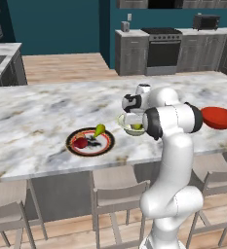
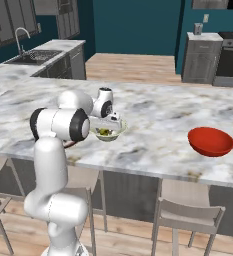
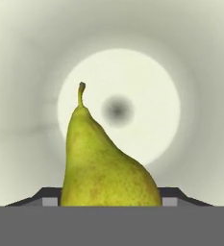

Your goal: Take the fruits from the plate on the dining counter and place two fruits in each bowl.

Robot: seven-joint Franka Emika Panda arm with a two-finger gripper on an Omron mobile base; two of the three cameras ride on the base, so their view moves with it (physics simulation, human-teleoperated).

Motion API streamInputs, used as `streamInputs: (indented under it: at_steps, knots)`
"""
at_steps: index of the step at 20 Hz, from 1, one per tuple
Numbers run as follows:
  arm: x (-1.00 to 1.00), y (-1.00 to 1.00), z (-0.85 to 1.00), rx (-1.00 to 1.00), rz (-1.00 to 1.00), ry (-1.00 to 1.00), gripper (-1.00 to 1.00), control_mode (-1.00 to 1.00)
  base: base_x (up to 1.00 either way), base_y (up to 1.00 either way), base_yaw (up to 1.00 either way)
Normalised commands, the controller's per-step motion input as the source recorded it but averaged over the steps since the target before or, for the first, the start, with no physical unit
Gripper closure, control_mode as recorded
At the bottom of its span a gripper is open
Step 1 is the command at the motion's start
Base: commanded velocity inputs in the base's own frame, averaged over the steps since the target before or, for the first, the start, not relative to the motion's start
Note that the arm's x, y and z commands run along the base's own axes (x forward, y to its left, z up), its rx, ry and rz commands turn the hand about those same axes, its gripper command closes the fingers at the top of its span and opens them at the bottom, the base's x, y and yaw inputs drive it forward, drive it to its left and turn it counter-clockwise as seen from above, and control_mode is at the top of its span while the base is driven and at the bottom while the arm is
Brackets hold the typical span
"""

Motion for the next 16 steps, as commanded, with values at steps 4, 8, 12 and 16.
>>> streamInputs:
  at_steps: [4,8,12,16]
  knots:
    - [0.0,0.0,0.0,0.0,0.0,0.0,-1.0,-1.0,0.0,0.0,0.0]
    - [0.0,0.0,0.0,0.0,0.0,0.0,-1.0,-1.0,0.0,0.0,0.0]
    - [-0.17,0.0,0.18,0.0,0.0,-0.04,-1.0,-1.0,0.0,0.0,0.0]
    - [-0.2,0.05,0.74,0.0,0.0,0.0,-1.0,-1.0,0.0,0.0,0.0]
